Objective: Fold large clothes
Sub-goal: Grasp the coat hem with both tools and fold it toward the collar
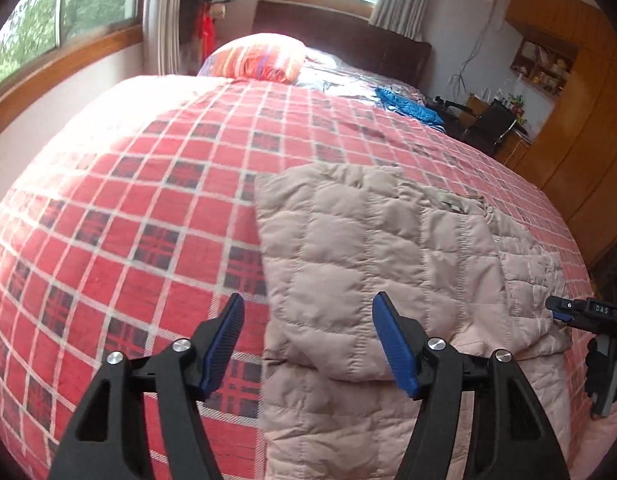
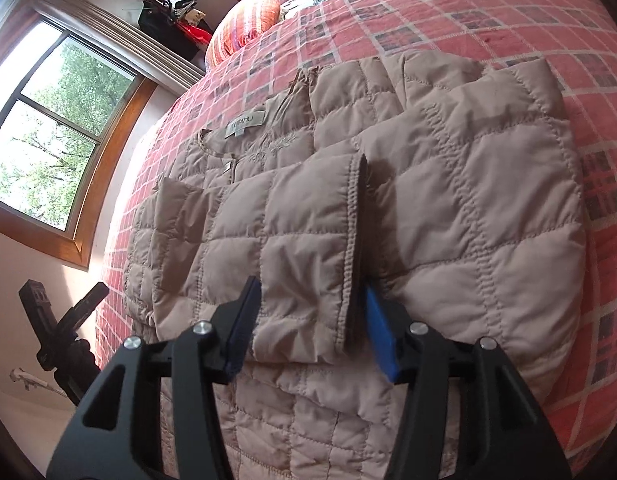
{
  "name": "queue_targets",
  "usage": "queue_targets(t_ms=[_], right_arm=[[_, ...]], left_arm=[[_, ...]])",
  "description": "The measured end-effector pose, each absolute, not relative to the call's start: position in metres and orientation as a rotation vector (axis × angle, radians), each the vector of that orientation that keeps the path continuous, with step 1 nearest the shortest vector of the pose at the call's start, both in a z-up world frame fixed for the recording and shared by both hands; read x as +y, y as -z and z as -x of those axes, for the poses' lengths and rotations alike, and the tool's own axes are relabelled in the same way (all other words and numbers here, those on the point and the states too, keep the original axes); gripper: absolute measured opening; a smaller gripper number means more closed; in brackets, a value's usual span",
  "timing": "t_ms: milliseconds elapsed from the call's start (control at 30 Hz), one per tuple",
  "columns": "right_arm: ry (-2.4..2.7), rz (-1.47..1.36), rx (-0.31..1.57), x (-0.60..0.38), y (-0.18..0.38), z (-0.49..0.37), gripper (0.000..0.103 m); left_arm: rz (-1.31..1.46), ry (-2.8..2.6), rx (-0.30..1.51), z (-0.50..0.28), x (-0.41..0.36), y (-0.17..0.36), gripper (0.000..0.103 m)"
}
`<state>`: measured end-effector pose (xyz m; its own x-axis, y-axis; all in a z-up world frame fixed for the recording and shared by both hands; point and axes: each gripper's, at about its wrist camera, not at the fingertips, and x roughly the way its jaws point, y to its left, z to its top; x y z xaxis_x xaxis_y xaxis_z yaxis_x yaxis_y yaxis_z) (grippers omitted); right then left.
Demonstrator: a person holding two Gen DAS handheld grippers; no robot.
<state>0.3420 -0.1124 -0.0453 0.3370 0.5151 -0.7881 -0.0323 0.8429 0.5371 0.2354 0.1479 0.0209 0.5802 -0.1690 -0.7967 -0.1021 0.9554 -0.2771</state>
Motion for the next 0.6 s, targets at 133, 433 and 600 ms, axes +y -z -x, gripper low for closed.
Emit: queue_targets(t_ms=[133,433,600], right_arm=[[-0.328,-0.475,1.214,-0.103,0.053,-0.353,0.011],[-0.253,-0.453,1.146,-0.126,0.032,-0.349,0.008],[-0.225,-0.447,1.200,-0.121,0.062,-0.351,0.008]], left_arm=[[0.393,0.099,0.999,-0.245,0.151,-0.001,0.065],[0.354,0.063,1.028,-0.255,0.134,0.018,0.045],[0.299,0.036,1.037,-0.255,0.128,0.021,0.045]])
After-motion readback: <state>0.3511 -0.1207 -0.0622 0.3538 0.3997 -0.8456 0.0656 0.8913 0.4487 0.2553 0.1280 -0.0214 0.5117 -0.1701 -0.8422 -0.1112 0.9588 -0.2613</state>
